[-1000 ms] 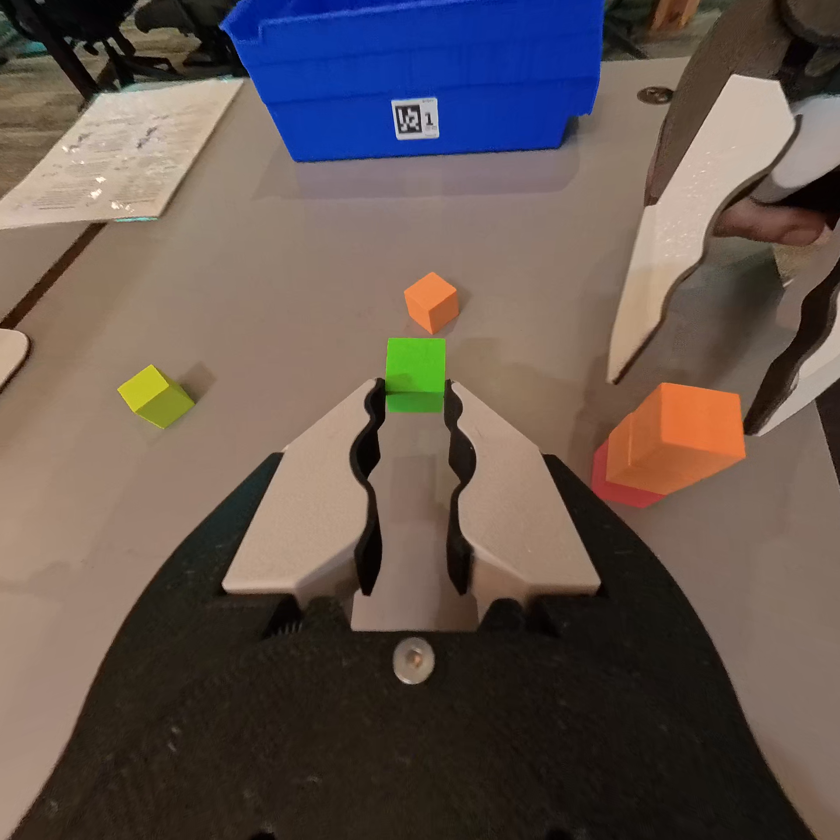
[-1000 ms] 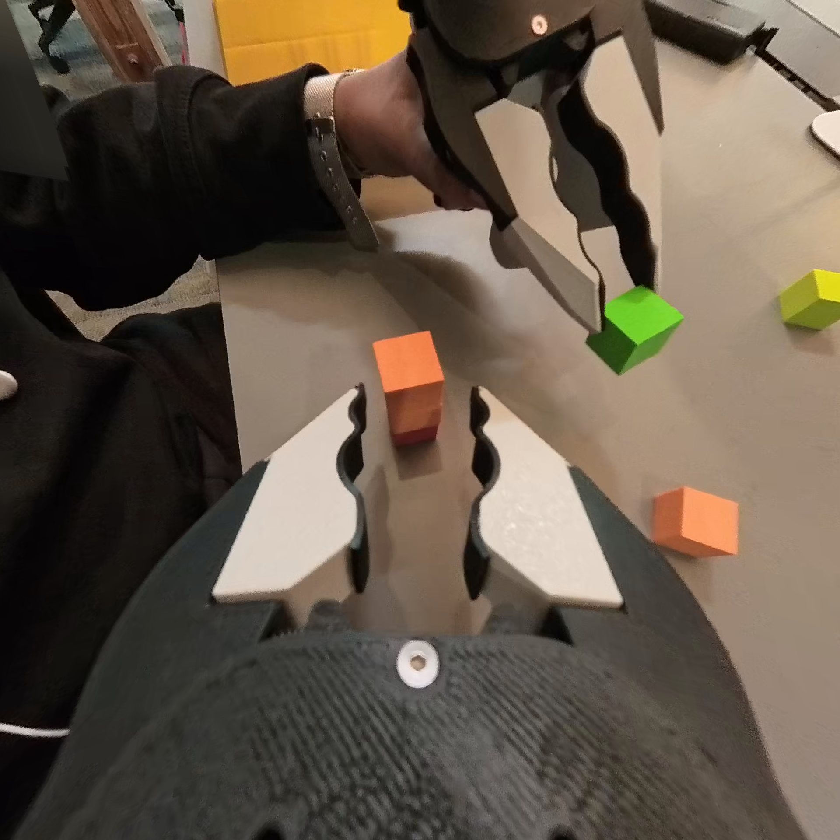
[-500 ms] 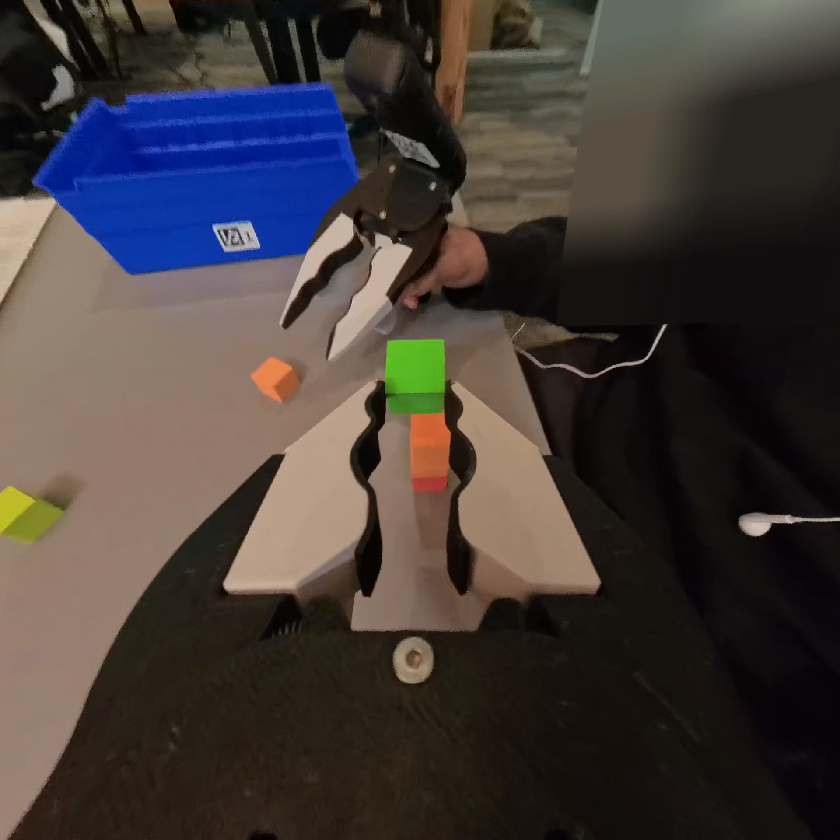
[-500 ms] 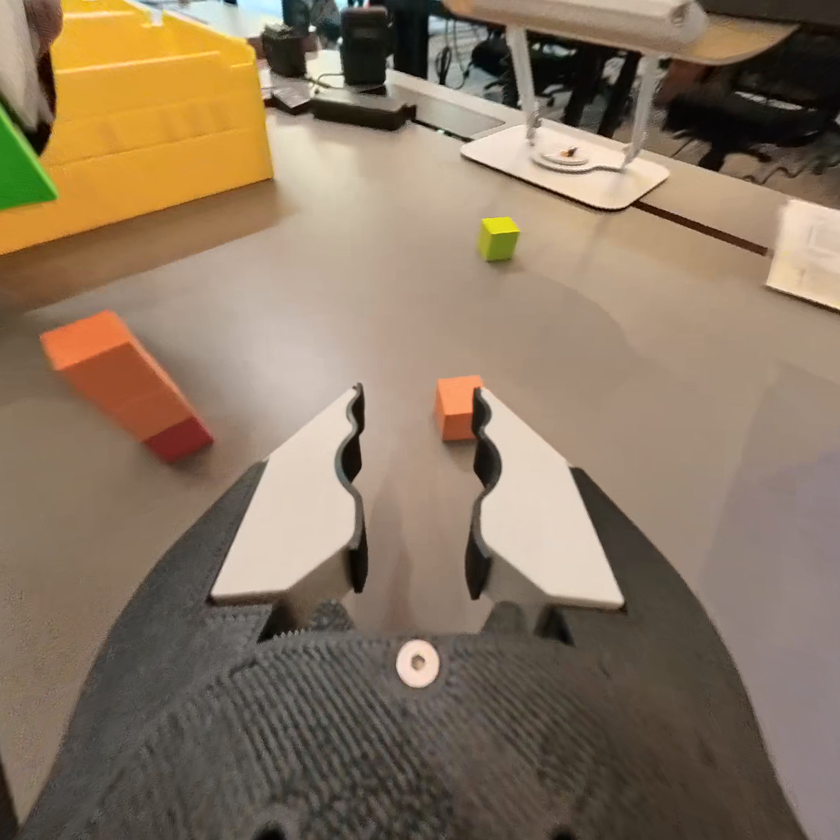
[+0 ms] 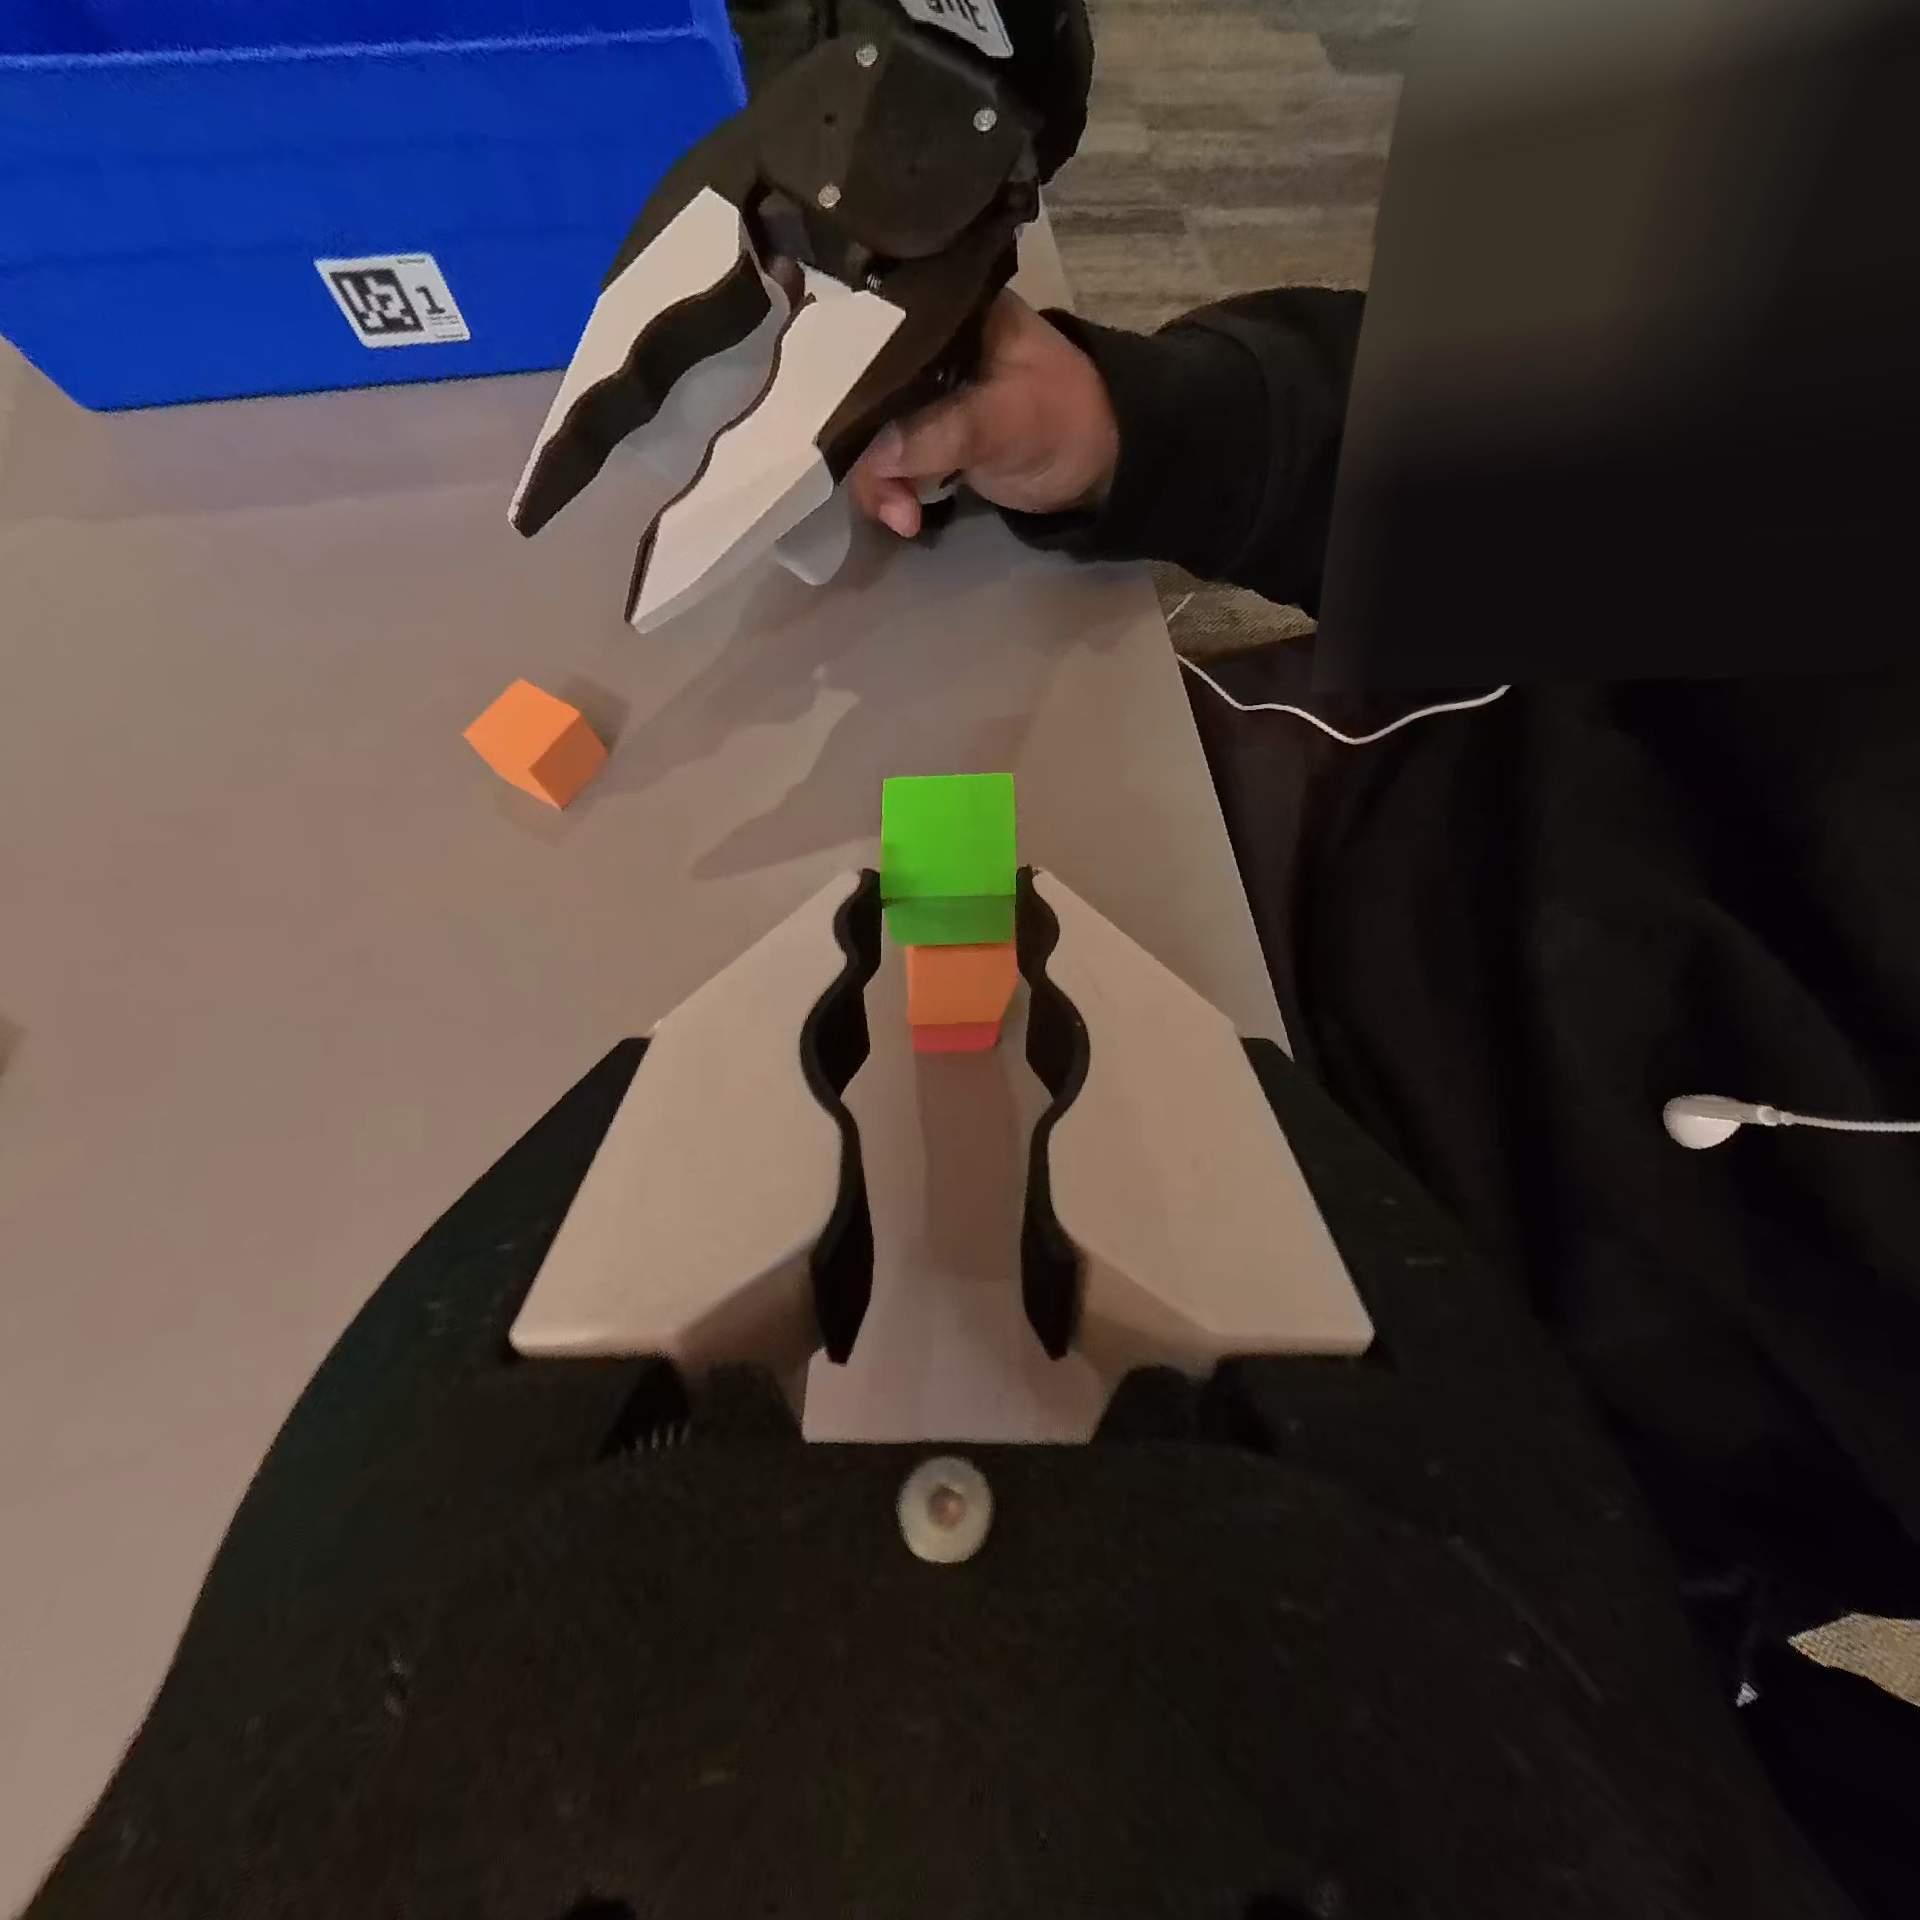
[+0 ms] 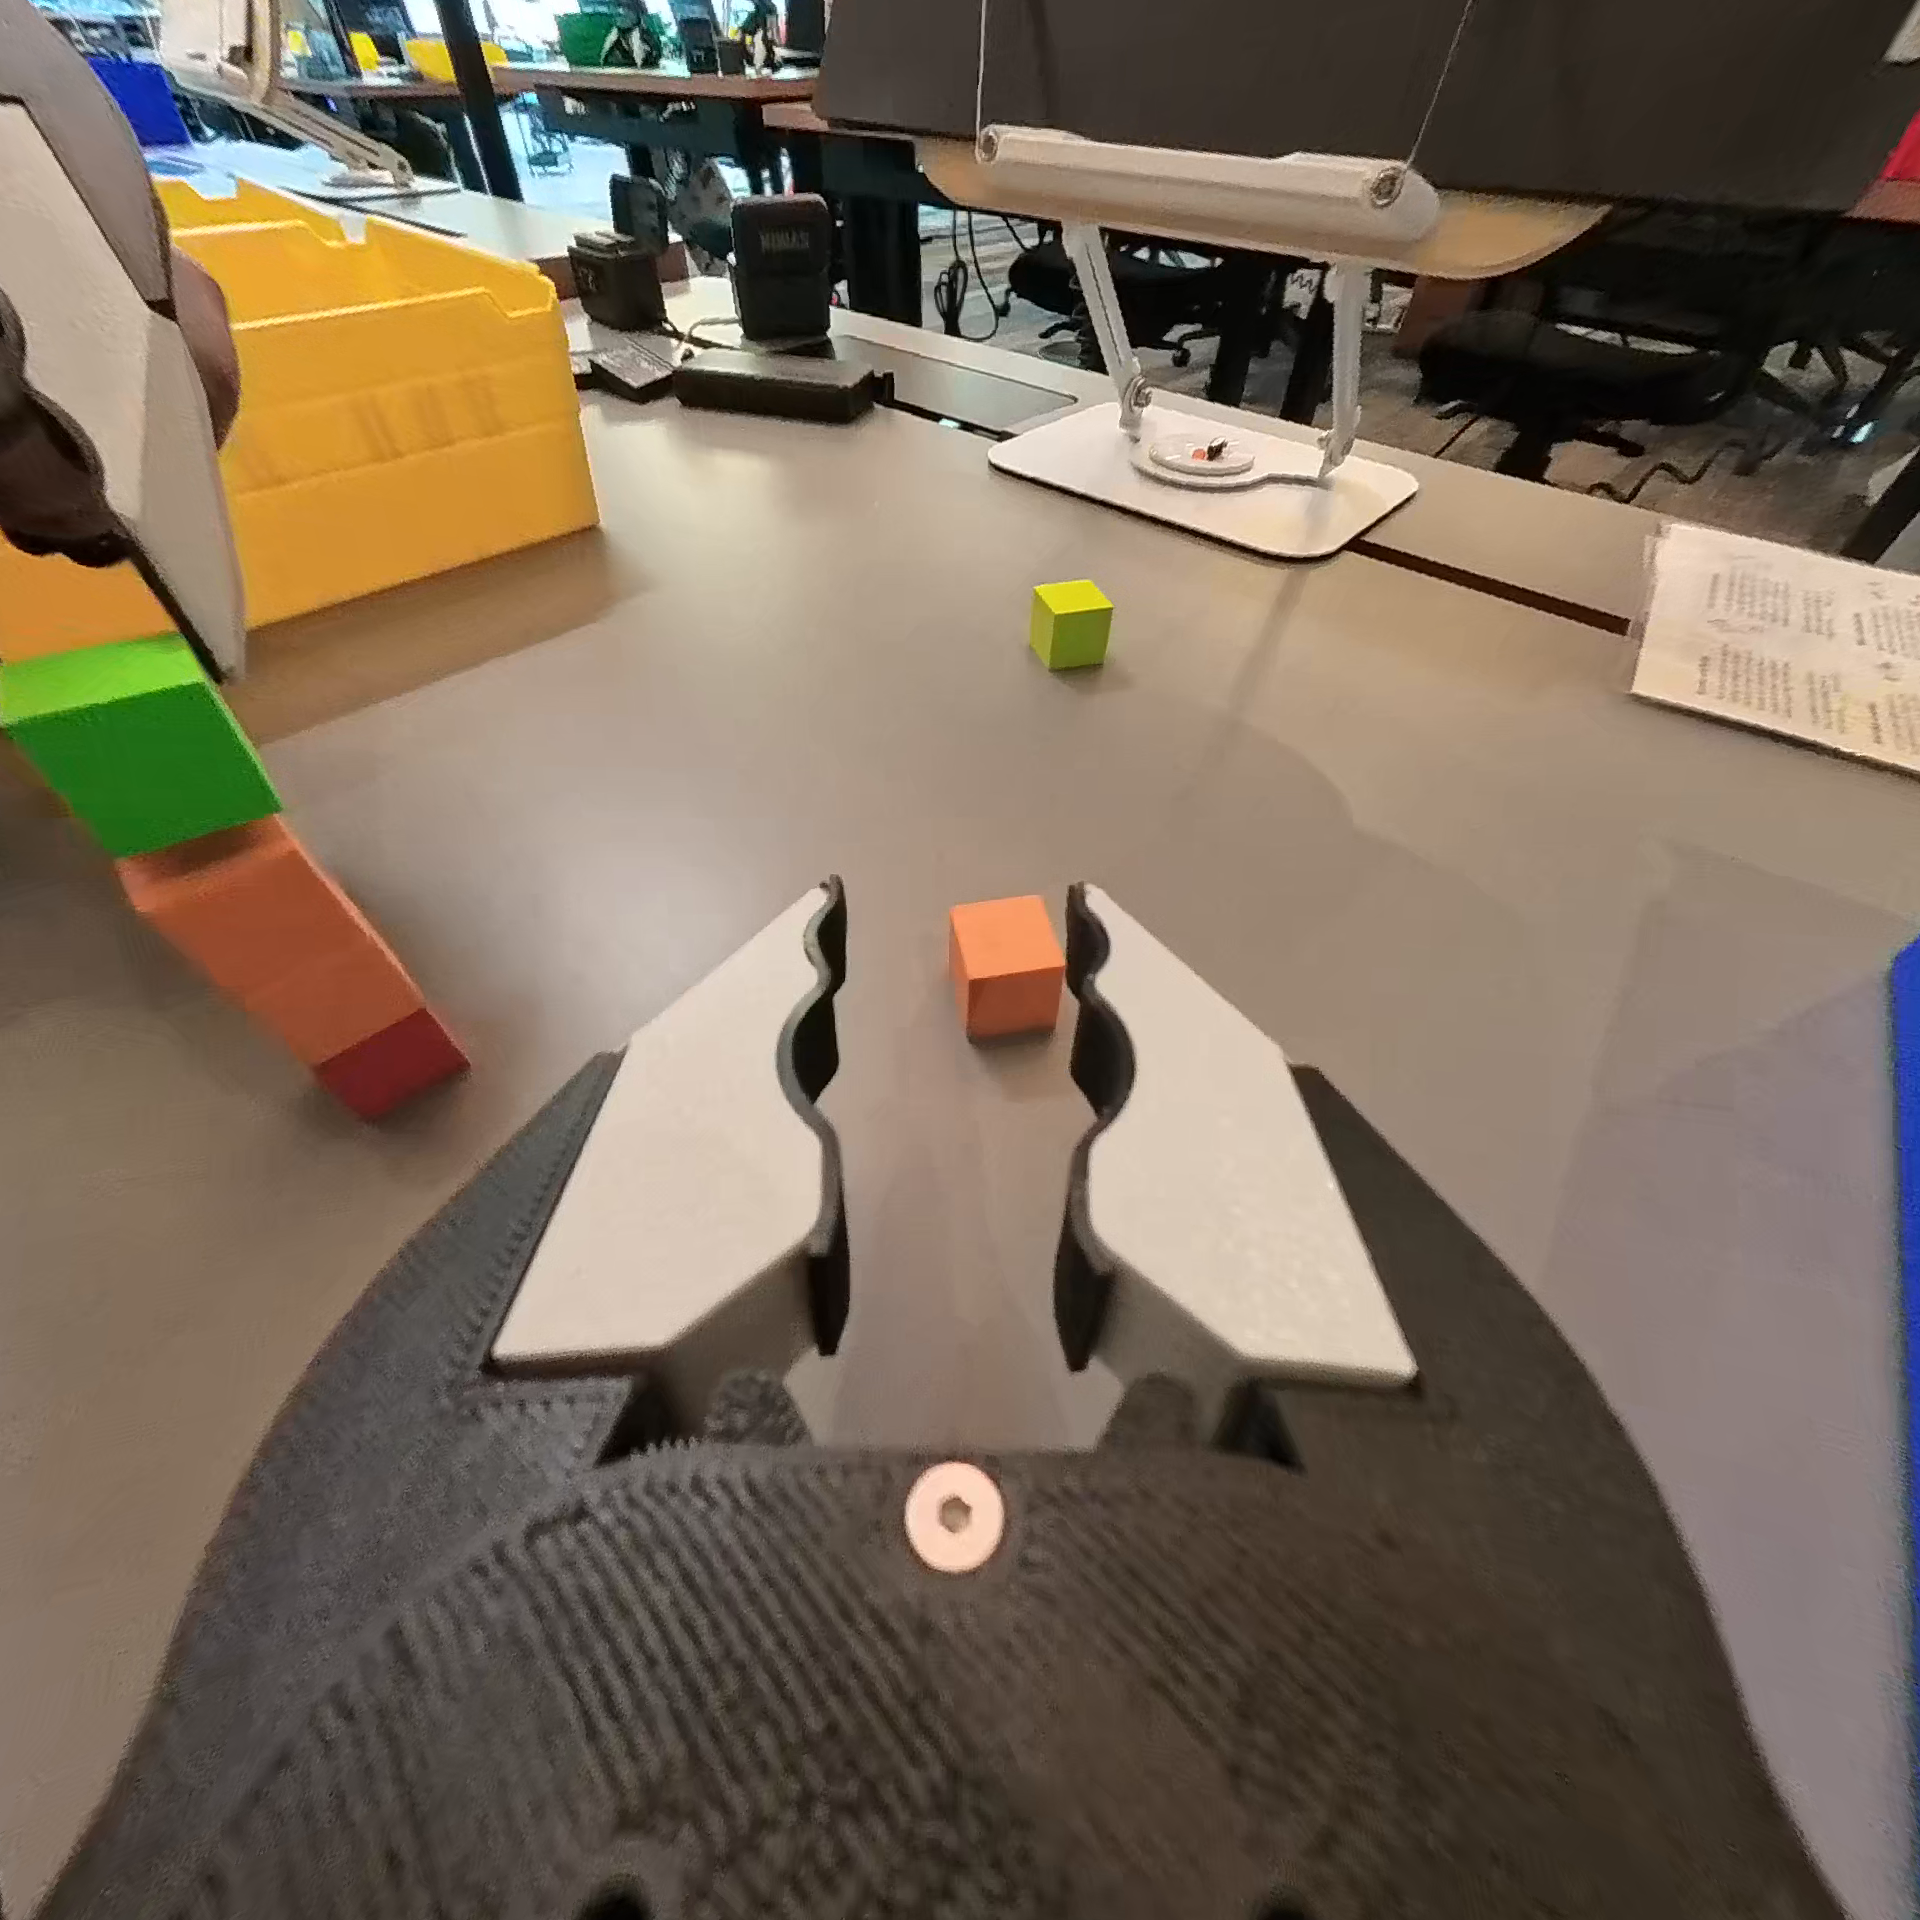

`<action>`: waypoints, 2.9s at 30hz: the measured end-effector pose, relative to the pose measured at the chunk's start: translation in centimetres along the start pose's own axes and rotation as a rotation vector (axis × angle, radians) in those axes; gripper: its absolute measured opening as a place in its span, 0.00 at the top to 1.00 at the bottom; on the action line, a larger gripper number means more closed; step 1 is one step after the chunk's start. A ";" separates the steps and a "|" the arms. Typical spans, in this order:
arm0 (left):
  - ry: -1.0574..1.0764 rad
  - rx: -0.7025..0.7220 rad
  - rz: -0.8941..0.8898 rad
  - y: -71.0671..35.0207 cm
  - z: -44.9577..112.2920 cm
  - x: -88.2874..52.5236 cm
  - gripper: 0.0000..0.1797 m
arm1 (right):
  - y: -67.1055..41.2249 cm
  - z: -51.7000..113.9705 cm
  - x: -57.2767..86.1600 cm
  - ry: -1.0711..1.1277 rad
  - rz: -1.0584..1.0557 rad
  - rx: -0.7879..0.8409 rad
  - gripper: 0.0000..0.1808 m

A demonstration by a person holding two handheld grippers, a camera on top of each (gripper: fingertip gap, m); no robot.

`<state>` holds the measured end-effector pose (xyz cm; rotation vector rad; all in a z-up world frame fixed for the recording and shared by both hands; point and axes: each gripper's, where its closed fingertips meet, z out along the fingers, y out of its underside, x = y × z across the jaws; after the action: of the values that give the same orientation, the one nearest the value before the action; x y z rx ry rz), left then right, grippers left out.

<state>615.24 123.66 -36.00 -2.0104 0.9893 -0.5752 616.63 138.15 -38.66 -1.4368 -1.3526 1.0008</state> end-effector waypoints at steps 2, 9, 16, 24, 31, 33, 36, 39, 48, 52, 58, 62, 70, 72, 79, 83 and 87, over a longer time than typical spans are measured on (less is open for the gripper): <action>-0.002 -0.007 -0.002 -0.1 0.1 0.1 0.88 | -0.1 -0.1 0.0 -0.004 0.006 0.011 0.78; -0.011 -0.052 0.009 0.5 0.5 0.2 0.88 | -0.2 -0.1 0.0 0.001 -0.003 0.013 0.78; -0.010 -0.055 0.028 0.5 0.4 0.4 0.88 | -0.2 -0.1 0.1 0.002 0.002 0.013 0.78; -0.027 -0.067 0.038 0.6 0.6 0.3 0.87 | -0.1 0.0 0.1 0.005 0.001 0.007 0.79; -0.054 -0.098 0.044 0.7 0.5 0.2 0.87 | -0.1 0.0 0.1 0.006 0.000 0.004 0.79; -0.063 -0.101 0.046 0.6 0.5 0.2 0.87 | 0.0 0.0 0.1 0.007 -0.001 0.003 0.79; -0.065 -0.100 0.047 0.4 0.6 0.3 0.87 | 0.0 0.0 0.1 0.008 -0.002 0.002 0.79; -0.062 -0.104 0.042 0.4 0.6 0.4 0.87 | 0.0 0.0 0.2 0.008 -0.001 0.002 0.79; -0.080 -0.132 0.034 0.6 0.7 0.4 0.87 | 0.0 0.0 0.1 0.009 -0.002 -0.002 0.79; -0.090 -0.141 0.034 0.7 0.6 0.3 0.87 | 0.0 0.0 0.1 0.010 -0.004 -0.003 0.80; -0.063 -0.149 0.035 0.8 0.8 0.9 0.74 | 0.0 0.0 0.1 0.010 -0.008 0.000 0.79; -0.066 -0.086 0.047 -0.2 0.4 0.8 0.66 | 0.2 0.2 0.3 0.019 0.000 -0.019 0.77; -0.405 0.193 -0.194 -1.7 -2.4 -9.0 0.68 | 2.3 2.2 1.4 0.032 -0.029 -0.182 0.72; -0.458 0.205 -0.343 0.1 -1.7 -12.9 0.68 | 2.7 3.0 1.3 0.012 -0.034 -0.225 0.70; -0.717 0.276 -0.691 4.5 -0.9 -24.6 0.63 | 4.4 4.4 0.8 -0.001 -0.068 -0.349 0.81; -0.833 0.107 -0.662 6.9 0.4 -28.0 0.63 | 4.2 4.3 0.7 0.000 -0.085 -0.330 0.87; -0.906 -0.015 -0.623 7.5 1.1 -29.6 0.72 | 4.1 4.3 0.6 -0.001 -0.086 -0.325 0.87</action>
<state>595.21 145.27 -44.18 -2.2244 -0.1821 0.0803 613.70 139.10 -43.74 -1.5978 -1.6181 0.7499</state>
